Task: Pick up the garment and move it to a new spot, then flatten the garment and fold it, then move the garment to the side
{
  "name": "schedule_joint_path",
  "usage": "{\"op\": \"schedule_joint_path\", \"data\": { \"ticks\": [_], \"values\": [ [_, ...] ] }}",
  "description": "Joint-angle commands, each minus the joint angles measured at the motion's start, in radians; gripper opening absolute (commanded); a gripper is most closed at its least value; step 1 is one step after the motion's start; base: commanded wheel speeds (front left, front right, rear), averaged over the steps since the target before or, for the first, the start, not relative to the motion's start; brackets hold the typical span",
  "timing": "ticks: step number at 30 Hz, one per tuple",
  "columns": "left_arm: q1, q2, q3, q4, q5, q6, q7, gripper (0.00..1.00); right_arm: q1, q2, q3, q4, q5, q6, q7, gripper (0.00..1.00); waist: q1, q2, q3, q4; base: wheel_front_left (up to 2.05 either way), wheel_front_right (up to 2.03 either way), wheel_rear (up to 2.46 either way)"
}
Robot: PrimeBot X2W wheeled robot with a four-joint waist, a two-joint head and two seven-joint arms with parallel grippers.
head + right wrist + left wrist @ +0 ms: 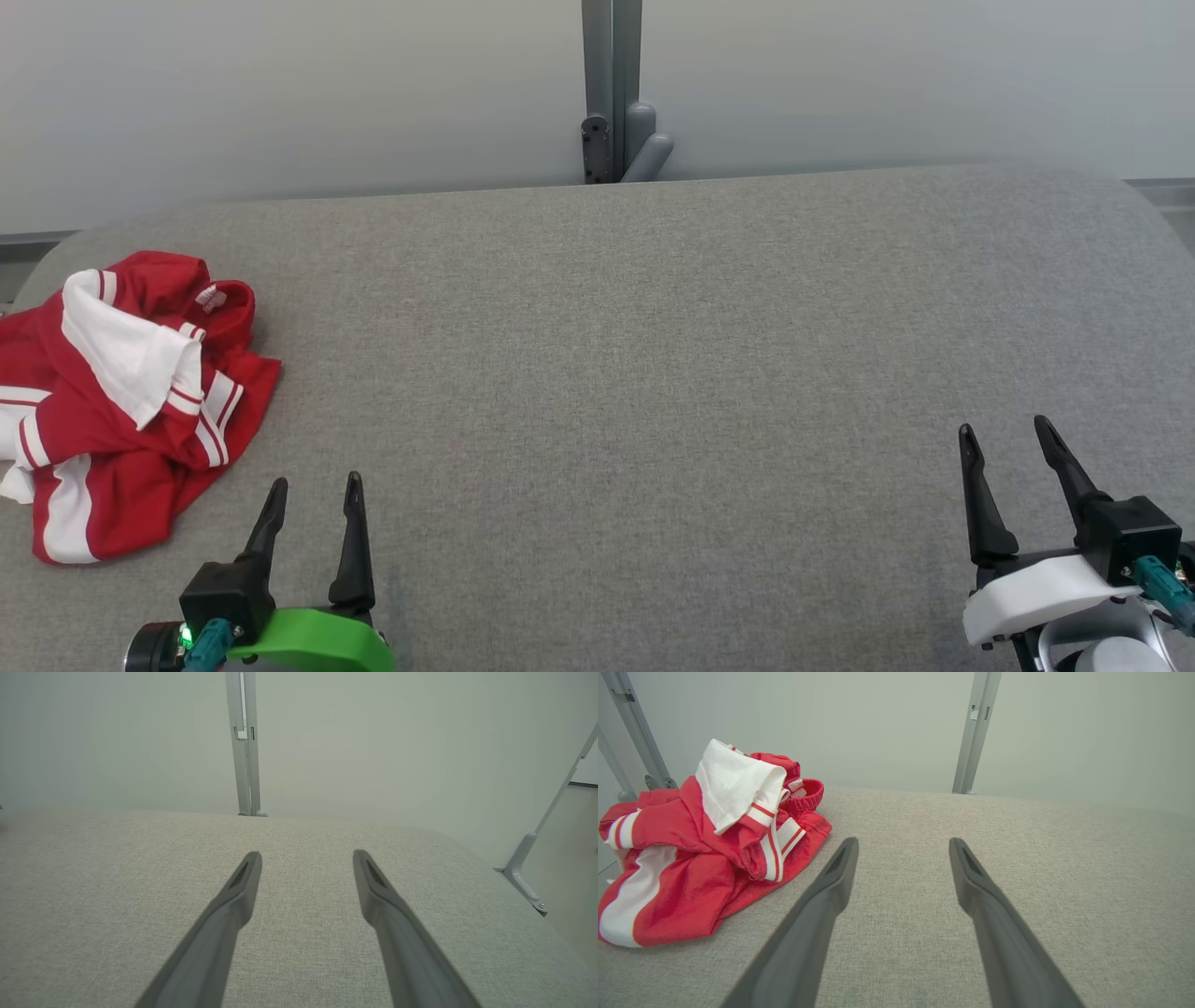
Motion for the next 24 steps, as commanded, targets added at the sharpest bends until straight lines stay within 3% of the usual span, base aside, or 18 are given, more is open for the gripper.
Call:
{"op": "schedule_joint_path", "data": {
  "ticks": [1,24],
  "values": [
    [0.013,0.003,-0.002,0.002,0.023,0.008,-0.011,1.00,0.017,-0.003,-0.001,0.001,-0.026,0.000,-0.011,1.00,0.0000,0.0034,-0.001,0.001,0.00,0.00,0.00],
    [0.000,0.003,-0.013,0.009,0.049,0.007,-0.017,1.00,0.016,0.001,-0.008,0.010,-0.036,0.000,-0.018,1.00,0.0000,0.0036,-0.005,0.017,0.00,0.00,0.00]
  ]
}}
